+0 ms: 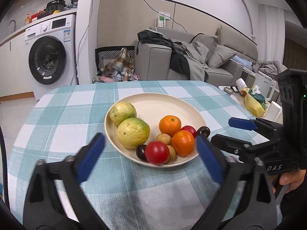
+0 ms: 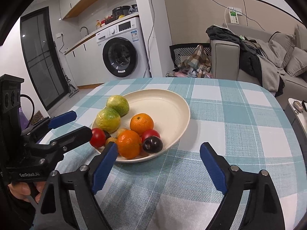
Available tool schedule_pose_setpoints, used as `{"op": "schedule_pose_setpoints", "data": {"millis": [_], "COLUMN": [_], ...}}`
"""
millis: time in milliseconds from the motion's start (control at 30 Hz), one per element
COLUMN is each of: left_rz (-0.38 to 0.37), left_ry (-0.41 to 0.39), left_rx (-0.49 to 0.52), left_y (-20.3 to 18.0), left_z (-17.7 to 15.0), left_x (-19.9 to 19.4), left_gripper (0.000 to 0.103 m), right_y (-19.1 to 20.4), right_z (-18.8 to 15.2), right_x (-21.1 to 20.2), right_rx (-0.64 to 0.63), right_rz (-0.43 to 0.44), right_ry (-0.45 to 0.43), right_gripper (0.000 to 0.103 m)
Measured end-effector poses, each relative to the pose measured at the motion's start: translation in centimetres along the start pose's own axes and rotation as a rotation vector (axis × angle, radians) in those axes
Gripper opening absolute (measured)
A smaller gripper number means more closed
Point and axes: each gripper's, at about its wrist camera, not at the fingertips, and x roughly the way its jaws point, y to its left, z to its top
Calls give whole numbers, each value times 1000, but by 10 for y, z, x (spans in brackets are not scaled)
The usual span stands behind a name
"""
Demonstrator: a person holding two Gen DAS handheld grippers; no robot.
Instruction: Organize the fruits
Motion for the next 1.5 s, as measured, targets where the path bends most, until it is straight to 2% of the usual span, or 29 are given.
{"op": "schedule_pose_setpoints", "data": {"millis": [167, 700, 1500], "left_rz": [11, 12, 0], "left_ry": [-22, -13, -15], "left_rx": [-10, -13, 10], "left_y": [4, 2, -5], "left_z": [-2, -14, -13], "left_x": [-12, -22, -23], "left_gripper": [102, 102, 102], "right_y": [1, 14, 14], "right_z": [-2, -8, -7], "right_x": [-7, -30, -33], "right_rx": [-12, -53, -60], "right_rz": [13, 47, 48], "right_ry": [-26, -128, -135], "right_gripper": [103, 103, 103]}}
